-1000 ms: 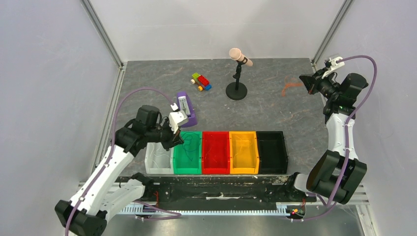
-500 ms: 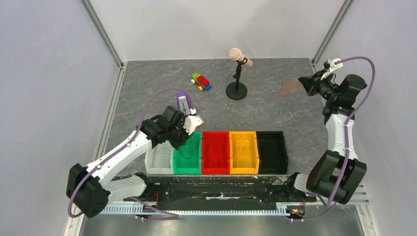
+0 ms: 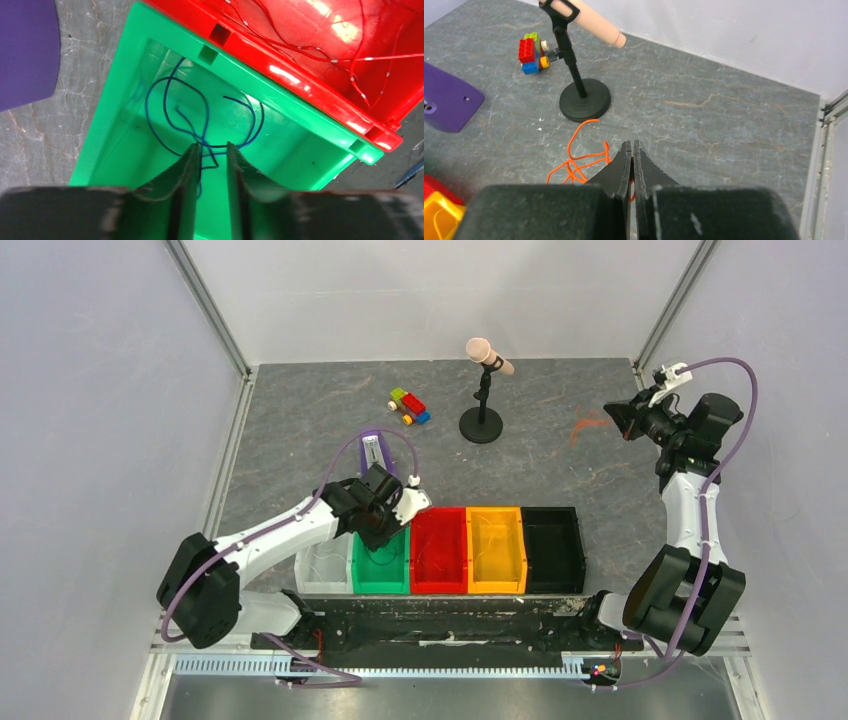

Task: Untangle the cables

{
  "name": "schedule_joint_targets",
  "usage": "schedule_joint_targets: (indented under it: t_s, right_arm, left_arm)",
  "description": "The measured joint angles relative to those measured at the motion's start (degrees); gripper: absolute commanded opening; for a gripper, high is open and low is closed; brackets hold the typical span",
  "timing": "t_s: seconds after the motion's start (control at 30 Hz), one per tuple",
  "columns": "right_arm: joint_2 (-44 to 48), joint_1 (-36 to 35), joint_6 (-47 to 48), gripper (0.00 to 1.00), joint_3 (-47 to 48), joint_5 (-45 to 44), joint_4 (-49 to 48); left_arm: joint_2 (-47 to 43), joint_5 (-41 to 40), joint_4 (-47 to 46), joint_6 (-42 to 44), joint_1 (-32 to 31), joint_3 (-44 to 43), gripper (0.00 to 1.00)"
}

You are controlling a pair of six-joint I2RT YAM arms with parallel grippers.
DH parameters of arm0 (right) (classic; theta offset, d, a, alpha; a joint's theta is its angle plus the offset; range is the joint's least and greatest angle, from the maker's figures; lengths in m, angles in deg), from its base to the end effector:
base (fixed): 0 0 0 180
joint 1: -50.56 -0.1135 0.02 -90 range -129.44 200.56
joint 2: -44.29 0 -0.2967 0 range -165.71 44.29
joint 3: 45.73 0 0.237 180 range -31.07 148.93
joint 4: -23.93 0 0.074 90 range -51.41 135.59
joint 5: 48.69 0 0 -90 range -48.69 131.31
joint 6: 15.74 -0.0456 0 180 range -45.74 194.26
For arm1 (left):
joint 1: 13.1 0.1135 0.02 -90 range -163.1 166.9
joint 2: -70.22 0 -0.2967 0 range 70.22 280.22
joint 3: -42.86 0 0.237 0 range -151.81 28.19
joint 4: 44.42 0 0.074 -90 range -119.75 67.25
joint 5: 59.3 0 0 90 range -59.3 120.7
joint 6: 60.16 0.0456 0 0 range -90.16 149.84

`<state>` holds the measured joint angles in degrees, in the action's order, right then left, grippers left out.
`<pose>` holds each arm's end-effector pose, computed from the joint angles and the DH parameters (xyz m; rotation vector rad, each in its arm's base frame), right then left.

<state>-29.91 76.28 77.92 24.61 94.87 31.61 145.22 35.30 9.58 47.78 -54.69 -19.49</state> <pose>0.2634 -0.0862 0.3628 -0.3369 1.6761 0.4444 0.1635 -0.1500 0.2385 1.3852 2.3761 -0.2246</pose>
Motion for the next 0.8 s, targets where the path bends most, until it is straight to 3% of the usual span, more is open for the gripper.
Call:
schedule_joint_targets:
  t_s: [0.1,0.2,0.53,0.67,0.8]
  right_arm:
    - [0.0,-0.3,1.5,0.00,0.0,1.0,2.9]
    - [0.4,-1.5,4.2,0.00,0.0,1.7,8.2]
    - [5.1,-10.0,9.7,0.00,0.4,6.2,21.4]
    - [7.5,-14.7,7.8,0.00,0.4,10.6,22.4]
    - [12.3,-21.2,1.3,0.00,-1.2,14.7,17.9]
  left_arm:
    - [-0.7,0.7,0.9,0.1,0.0,-0.3,0.62]
    - [-3.4,2.1,3.2,0.2,0.0,-2.6,0.72]
    - [-11.1,9.5,8.6,0.3,1.1,-12.1,0.75]
    - [-16.2,16.5,0.5,-1.4,1.7,-12.6,0.74]
    - [-13.7,22.6,-11.3,-8.7,0.5,-15.1,0.76]
